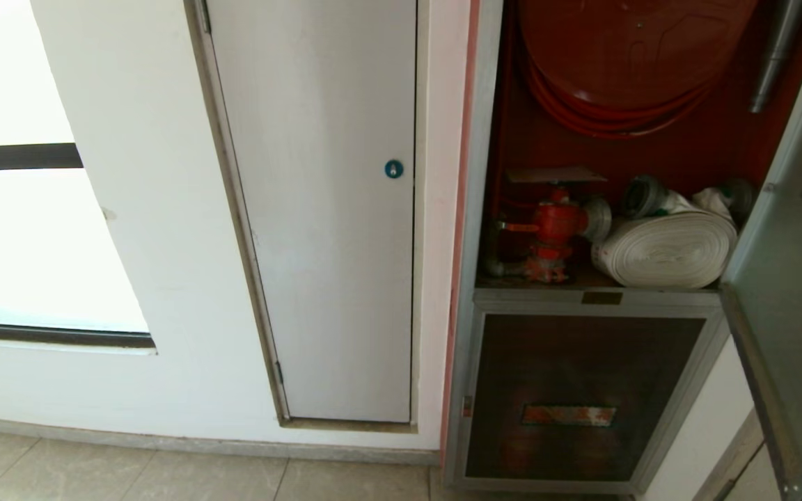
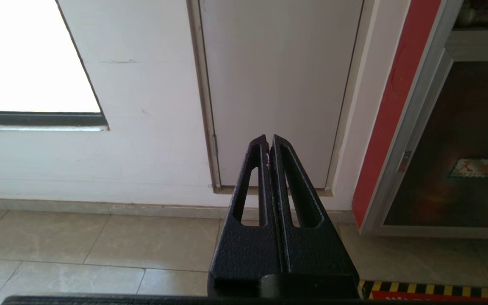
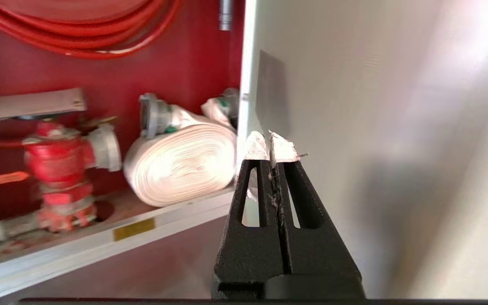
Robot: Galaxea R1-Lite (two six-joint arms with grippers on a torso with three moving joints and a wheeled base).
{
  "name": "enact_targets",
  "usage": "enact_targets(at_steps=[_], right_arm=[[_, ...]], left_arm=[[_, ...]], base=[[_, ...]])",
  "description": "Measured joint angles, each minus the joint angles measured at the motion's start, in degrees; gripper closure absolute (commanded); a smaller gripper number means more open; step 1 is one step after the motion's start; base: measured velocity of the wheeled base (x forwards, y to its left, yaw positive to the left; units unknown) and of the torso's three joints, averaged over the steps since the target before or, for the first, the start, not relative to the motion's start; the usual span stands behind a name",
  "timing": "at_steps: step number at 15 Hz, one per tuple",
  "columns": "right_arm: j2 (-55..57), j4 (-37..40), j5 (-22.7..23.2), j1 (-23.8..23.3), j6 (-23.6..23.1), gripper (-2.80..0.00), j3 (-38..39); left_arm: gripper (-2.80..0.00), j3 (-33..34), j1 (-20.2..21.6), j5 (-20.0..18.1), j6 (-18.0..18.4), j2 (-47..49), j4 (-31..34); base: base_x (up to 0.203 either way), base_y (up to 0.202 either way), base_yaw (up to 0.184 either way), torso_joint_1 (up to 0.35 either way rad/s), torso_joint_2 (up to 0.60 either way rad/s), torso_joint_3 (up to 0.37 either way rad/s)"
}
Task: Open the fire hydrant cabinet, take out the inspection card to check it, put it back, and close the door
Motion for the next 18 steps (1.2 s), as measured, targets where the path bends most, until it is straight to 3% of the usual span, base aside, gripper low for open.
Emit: enact_targets(at_steps=[5, 13, 18], right_arm=[[-0.32, 0.02, -0.29, -6.13, -0.05, 0.00, -0.07], [0.33, 5.10, 0.49, -22.26, 1.37, 0.00, -0.29], [2.00, 5.24, 5.02, -32.61, 4.06, 0.00, -0.40]], left_arm=[[0.00, 0.00, 0.00, 0.02, 0.00, 0.00, 0.00], [0.00, 0.00, 0.00, 0.02, 0.03, 0.00, 0.00], [0.00, 0.00, 0.00, 0.03, 0.00, 0.00, 0.02]], base=[[0.000, 0.000, 0.000, 0.000, 0.00, 0.000], [0.000, 0.000, 0.000, 0.000, 0.00, 0.000], [0.000, 0.000, 0.000, 0.000, 0.00, 0.000]])
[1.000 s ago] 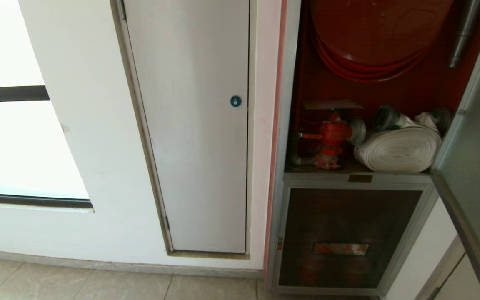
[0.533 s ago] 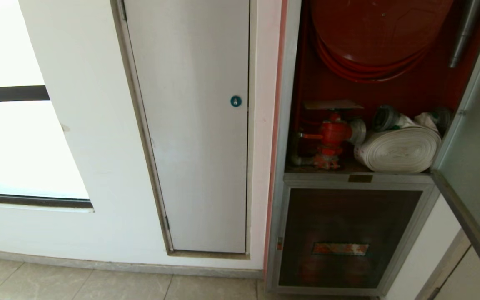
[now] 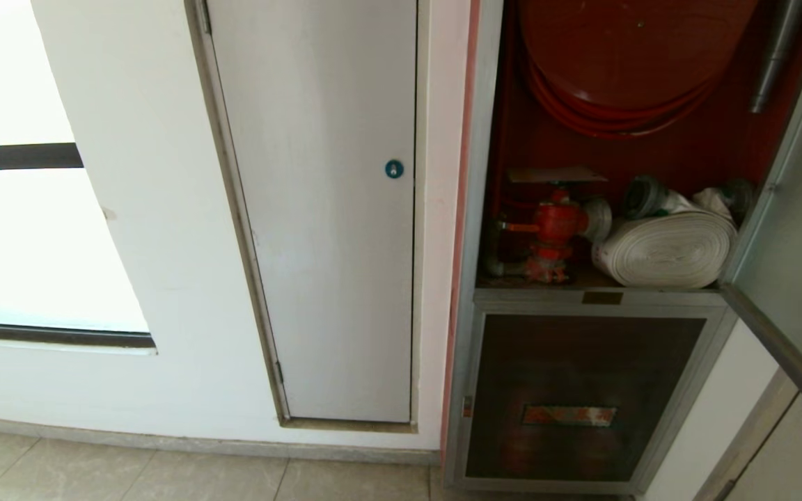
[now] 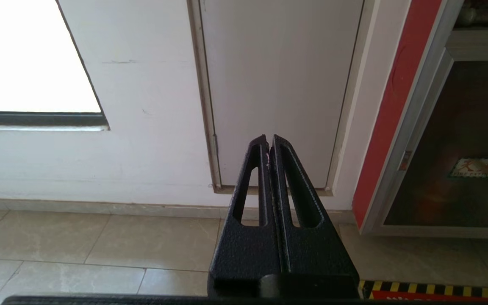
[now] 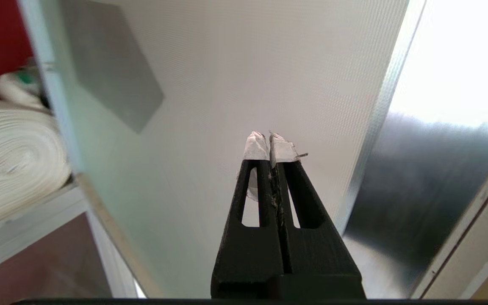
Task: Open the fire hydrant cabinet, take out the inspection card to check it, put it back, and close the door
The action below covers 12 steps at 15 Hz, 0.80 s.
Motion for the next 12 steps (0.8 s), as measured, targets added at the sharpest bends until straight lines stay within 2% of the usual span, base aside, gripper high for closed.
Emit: enact_targets(at_steps=[3, 6, 8, 9, 12], right_arm=[[1.19, 0.05, 4.83, -6.87, 2.25, 0.00, -0.04], [1.84, 0.05, 7.22, -9.95, 3.41, 0.00, 0.11], [1.65, -0.20, 10.36, -10.14, 3.69, 0.00, 0.96], [1.22, -0.03, 13.52, -9.37, 4.61, 0.00, 1.50], [-0.82, 2.31, 21.76, -3.66, 8.87, 0.00, 2.30]], left_arm=[[0.00, 0.00, 0.00, -0.01, 0.00, 0.00, 0.00], [0.00, 0.00, 0.00, -0.01, 0.00, 0.00, -0.02], [0.00, 0.00, 0.00, -0.02, 0.00, 0.00, -0.01], [0.00, 0.00, 0.00, -0.01, -0.01, 0.00, -0.02], [0.00, 0.00, 0.00, -0.01, 0.00, 0.00, -0.02]], base=[[0.000, 0.000, 0.000, 0.000, 0.00, 0.000], [0.000, 0.000, 0.000, 0.000, 0.00, 0.000], [0.000, 0.000, 0.000, 0.000, 0.00, 0.000], [0.000, 0.000, 0.000, 0.000, 0.00, 0.000], [0.000, 0.000, 0.000, 0.000, 0.00, 0.000]])
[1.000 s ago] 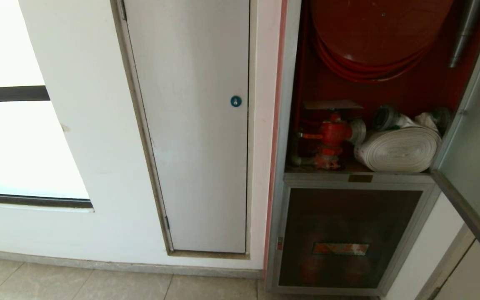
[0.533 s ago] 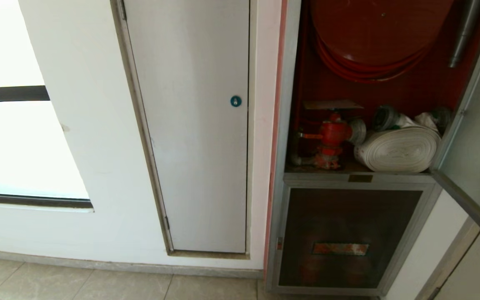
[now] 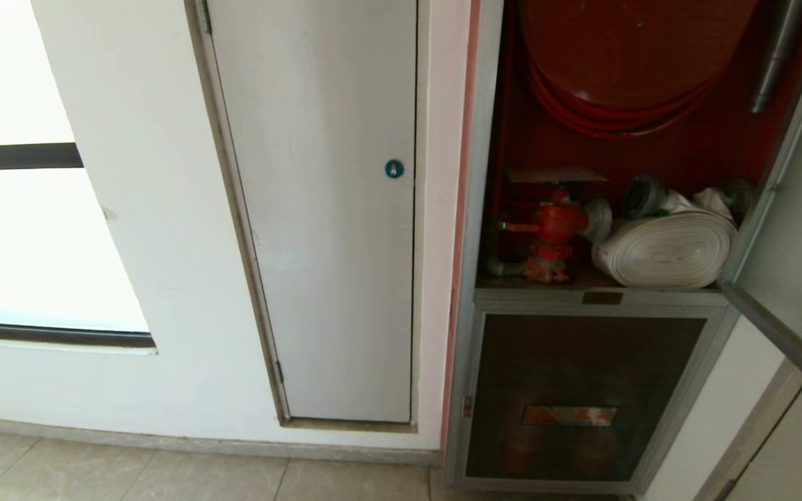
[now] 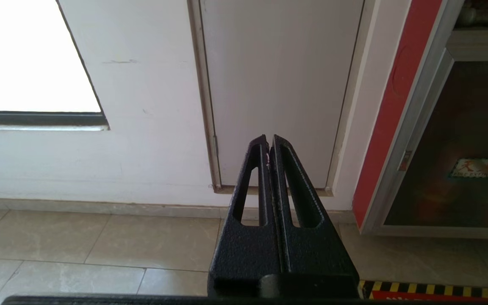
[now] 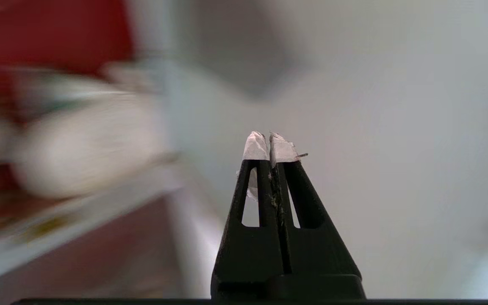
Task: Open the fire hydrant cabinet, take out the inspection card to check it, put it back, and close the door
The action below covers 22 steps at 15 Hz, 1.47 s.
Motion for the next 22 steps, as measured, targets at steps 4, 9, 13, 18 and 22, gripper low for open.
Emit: enact_targets(at_steps=[4, 9, 13, 18, 22], right_arm=[[-8.01, 8.88, 13.57, 7.18, 3.71, 0.00, 0.57], [-20.96, 26.68, 20.55, 22.47, 7.20, 0.00, 0.88], [-29.19, 32.41, 23.54, 28.32, 7.51, 0.00, 2.75], [-43.22, 42.36, 27.40, 29.02, 6.89, 0.00, 5.54], [-54.45, 52.54, 28.51, 29.95, 3.83, 0.00, 8.68]], left_arm=[[0.00, 0.00, 0.00, 0.00, 0.01, 0.00, 0.02], [0.00, 0.00, 0.00, 0.00, -0.01, 0.00, 0.00], [0.00, 0.00, 0.00, 0.00, 0.03, 0.00, 0.01], [0.00, 0.00, 0.00, -0.02, -0.01, 0.00, 0.02], [0.00, 0.00, 0.00, 0.00, -0.01, 0.00, 0.00]], base=[[0.000, 0.000, 0.000, 0.000, 0.00, 0.000], [0.000, 0.000, 0.000, 0.000, 0.00, 0.000], [0.000, 0.000, 0.000, 0.000, 0.00, 0.000], [0.000, 0.000, 0.000, 0.000, 0.00, 0.000], [0.000, 0.000, 0.000, 0.000, 0.00, 0.000]])
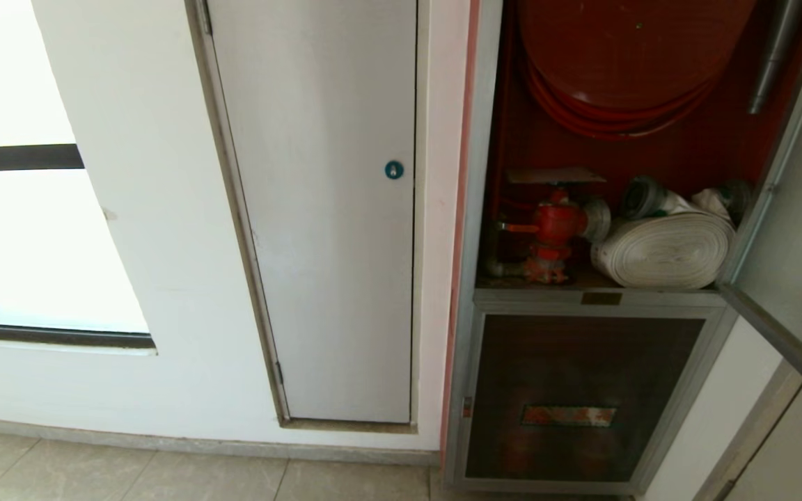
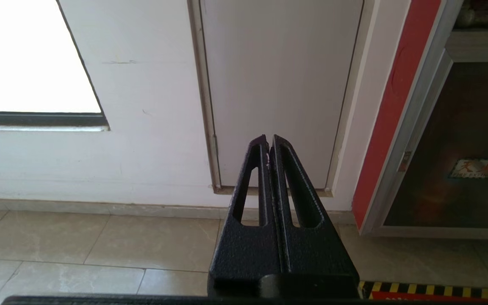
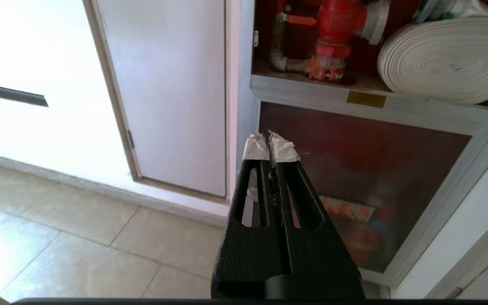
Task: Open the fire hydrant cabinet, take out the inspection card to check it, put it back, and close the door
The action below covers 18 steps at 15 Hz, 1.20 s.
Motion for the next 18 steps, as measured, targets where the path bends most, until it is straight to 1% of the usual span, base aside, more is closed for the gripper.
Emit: enact_targets(at_steps=[3, 5, 8, 9, 10, 12, 13, 15, 17, 18], right_arm=[[-7.62, -0.30, 0.04, 1.06, -0.64, 0.00, 5.54], [-11.71, -2.22, -1.25, 1.48, -1.98, 0.00, 11.33], [-14.16, -12.53, -6.39, 1.74, -2.54, 0.00, 21.98], [-14.51, -16.12, -8.24, 1.80, -2.51, 0.00, 24.05], [-14.76, -16.99, -10.56, 1.80, -2.80, 0.00, 25.20], [-15.02, -12.45, -14.38, 1.80, -3.29, 0.00, 25.98], [-15.04, -11.29, -14.85, 1.80, -2.51, 0.00, 26.09], [-15.09, -11.20, -14.92, 1.83, -1.53, 0.00, 26.26], [-15.09, -11.23, -15.01, 1.84, 0.58, 0.00, 26.33], [-15.09, -11.36, -15.03, 1.86, 0.76, 0.00, 26.35]], left_arm=[[0.00, 0.00, 0.00, 0.00, 0.01, 0.00, 0.00], [0.00, 0.00, 0.00, 0.00, -0.05, 0.00, 0.02], [0.00, 0.00, 0.00, 0.00, -0.07, 0.00, 0.00], [0.00, 0.00, 0.00, -0.01, -0.10, 0.00, 0.00], [0.00, 0.00, 0.00, 0.00, -0.07, 0.00, 0.00], [0.00, 0.00, 0.00, 0.00, -0.07, 0.00, 0.00], [0.00, 0.00, 0.00, -0.01, -0.09, 0.00, 0.00], [0.00, 0.00, 0.00, 0.01, -0.08, 0.00, 0.00], [0.00, 0.00, 0.00, 0.00, -0.05, 0.00, 0.00], [0.00, 0.00, 0.00, -0.02, -0.05, 0.00, -0.01]], base=[[0.000, 0.000, 0.000, 0.000, 0.00, 0.000], [0.000, 0.000, 0.000, 0.000, 0.00, 0.000], [0.000, 0.000, 0.000, 0.000, 0.00, 0.000], [0.000, 0.000, 0.000, 0.000, 0.00, 0.000], [0.000, 0.000, 0.000, 0.000, 0.00, 0.000], [0.000, 0.000, 0.000, 0.000, 0.00, 0.000], [0.000, 0.000, 0.000, 0.000, 0.00, 0.000], [0.000, 0.000, 0.000, 0.000, 0.00, 0.000], [0.000, 0.000, 0.000, 0.000, 0.00, 0.000], [0.000, 0.000, 0.000, 0.000, 0.00, 0.000]])
